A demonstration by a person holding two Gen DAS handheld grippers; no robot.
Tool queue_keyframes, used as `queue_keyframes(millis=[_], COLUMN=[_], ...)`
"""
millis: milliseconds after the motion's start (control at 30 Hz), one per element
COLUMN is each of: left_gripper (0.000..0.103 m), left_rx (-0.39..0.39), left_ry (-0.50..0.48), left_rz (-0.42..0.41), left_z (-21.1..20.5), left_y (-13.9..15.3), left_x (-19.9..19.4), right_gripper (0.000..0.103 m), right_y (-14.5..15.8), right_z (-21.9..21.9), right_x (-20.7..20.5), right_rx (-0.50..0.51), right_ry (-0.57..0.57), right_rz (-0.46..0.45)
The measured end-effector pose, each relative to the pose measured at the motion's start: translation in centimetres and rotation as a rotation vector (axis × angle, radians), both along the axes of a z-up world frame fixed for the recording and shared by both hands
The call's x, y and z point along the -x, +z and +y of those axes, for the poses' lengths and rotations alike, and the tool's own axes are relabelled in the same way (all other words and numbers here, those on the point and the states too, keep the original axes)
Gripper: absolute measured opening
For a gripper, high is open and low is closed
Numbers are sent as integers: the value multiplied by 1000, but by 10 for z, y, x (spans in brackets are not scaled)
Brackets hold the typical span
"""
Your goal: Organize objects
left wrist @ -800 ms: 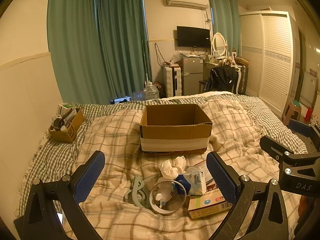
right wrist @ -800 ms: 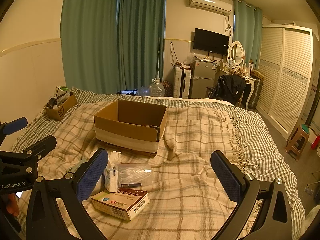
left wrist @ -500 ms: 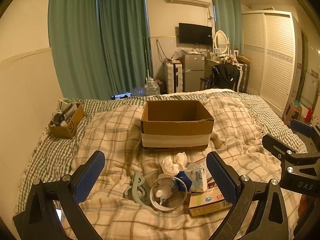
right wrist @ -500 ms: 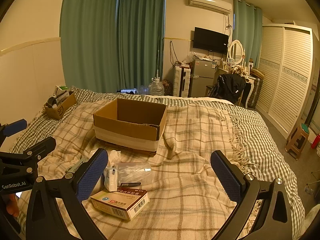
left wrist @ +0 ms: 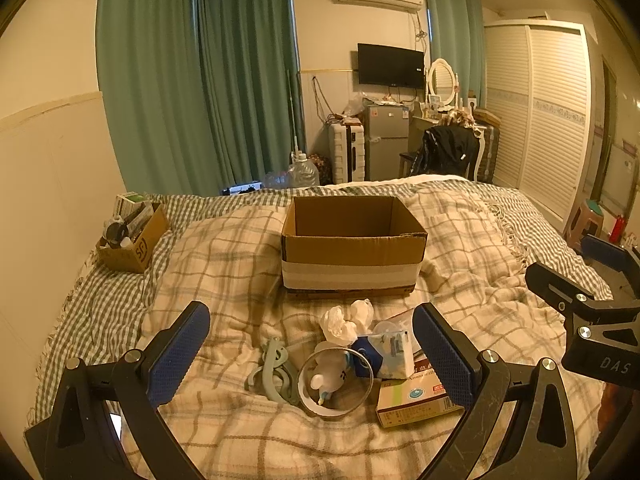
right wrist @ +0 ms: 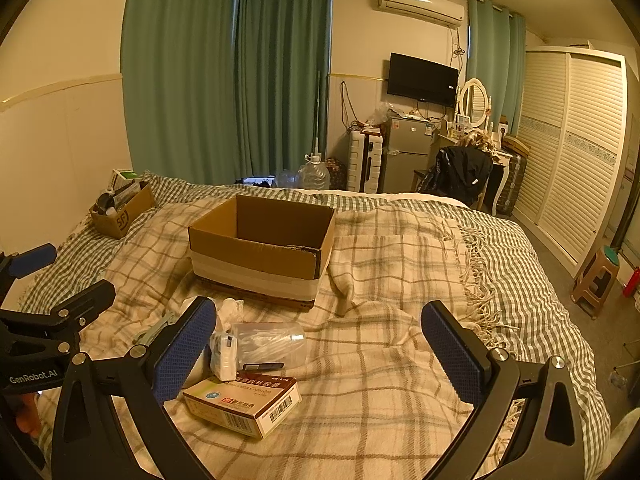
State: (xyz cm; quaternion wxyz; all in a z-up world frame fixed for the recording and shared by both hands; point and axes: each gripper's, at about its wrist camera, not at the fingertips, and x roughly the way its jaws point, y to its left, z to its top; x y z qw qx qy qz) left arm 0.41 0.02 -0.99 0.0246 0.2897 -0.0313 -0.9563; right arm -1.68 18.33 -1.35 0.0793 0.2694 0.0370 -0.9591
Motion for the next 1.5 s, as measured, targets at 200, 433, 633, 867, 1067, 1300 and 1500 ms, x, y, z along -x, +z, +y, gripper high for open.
queue_keyframes(millis=[200, 433, 633, 867, 1067, 1300, 1500], left_gripper=[103, 103, 103, 103, 103, 103, 100], left_rx=[9, 4, 7, 32, 25, -3, -40], left_ry=[12, 33, 34, 41, 1, -3, -20], left_rz=[-12, -43, -71, -168, -297, -395, -495], left_z=[-3, -9, -11, -11, 2, 4, 3], left_y=[1, -6, -15, -53, -97, -126, -155], left_x=[0, 4, 6, 20, 38, 68, 89], right_gripper=[103, 103, 103, 103, 103, 103, 103], right_y=[2, -1, -5, -35, -59, -72, -83], right_z=[0, 0, 2, 0, -1, 0, 0], right_x=[-1, 0, 4, 23, 36, 49, 63], right_rx=[-4, -13, -20, -36, -43, -26, -18], right_ry=[0, -7, -12, -18, -7, 5, 6], right_rz=[-2, -20, -33, -109, -174, -226, -274])
